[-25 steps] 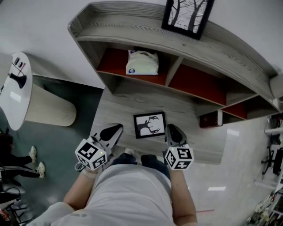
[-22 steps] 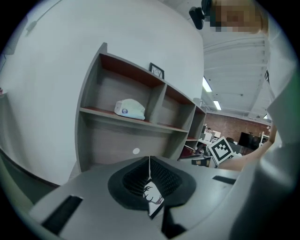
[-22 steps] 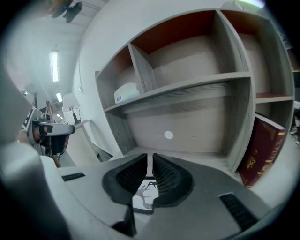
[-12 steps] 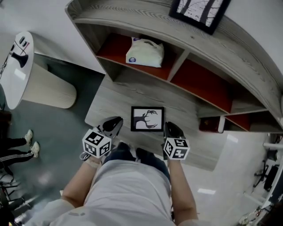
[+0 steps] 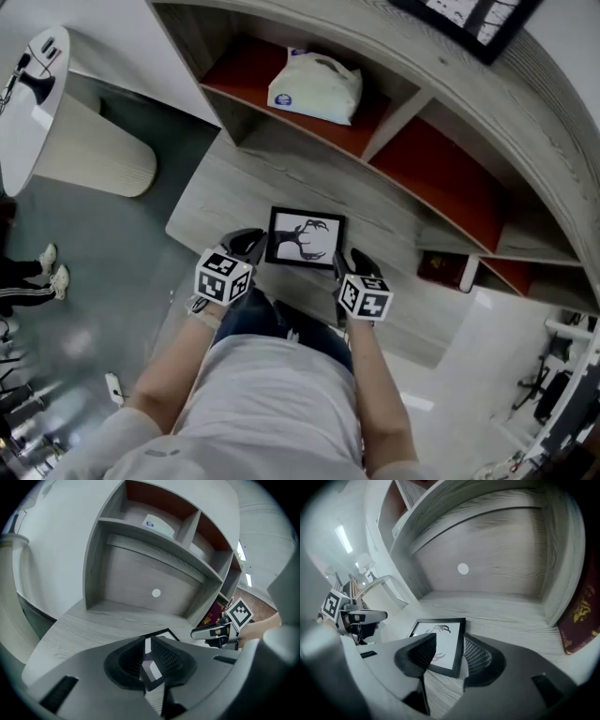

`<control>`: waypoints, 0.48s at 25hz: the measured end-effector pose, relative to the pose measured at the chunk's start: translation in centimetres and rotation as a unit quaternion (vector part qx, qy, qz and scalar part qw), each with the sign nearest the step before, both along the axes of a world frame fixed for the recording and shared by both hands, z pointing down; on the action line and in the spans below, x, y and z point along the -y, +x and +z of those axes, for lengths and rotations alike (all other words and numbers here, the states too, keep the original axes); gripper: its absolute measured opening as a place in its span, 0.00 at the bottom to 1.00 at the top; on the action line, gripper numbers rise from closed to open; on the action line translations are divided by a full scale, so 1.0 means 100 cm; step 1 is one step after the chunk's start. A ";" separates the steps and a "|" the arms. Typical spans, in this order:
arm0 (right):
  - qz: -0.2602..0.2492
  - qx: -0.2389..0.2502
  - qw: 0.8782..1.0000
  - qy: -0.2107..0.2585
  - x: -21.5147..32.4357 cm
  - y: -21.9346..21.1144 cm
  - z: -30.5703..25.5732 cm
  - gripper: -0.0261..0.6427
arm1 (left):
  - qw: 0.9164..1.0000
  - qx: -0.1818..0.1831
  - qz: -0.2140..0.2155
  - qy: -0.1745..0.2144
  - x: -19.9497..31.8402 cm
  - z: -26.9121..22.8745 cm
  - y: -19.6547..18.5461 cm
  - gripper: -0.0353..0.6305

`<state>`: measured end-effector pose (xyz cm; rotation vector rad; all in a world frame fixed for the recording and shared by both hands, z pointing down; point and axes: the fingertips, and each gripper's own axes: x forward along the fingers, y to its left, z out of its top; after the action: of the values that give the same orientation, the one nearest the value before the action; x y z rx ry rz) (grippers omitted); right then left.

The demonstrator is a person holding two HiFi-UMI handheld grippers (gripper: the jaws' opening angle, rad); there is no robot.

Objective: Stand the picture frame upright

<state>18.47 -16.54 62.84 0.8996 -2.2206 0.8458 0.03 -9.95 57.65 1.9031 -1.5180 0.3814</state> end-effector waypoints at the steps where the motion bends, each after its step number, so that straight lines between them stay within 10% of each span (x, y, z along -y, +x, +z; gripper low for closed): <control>1: -0.004 -0.003 1.000 -0.003 0.001 -0.002 0.004 0.30 | 1.000 0.004 -0.002 -0.006 0.001 0.006 -0.001 0.09; 12: -0.030 -0.035 0.997 -0.057 0.006 -0.013 0.051 0.36 | 0.996 -0.012 -0.040 -0.078 -0.007 0.071 0.001 0.22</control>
<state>17.20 -17.18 67.89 0.7931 -2.1047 0.8902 0.16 -9.28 64.72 1.7161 -1.4981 0.4258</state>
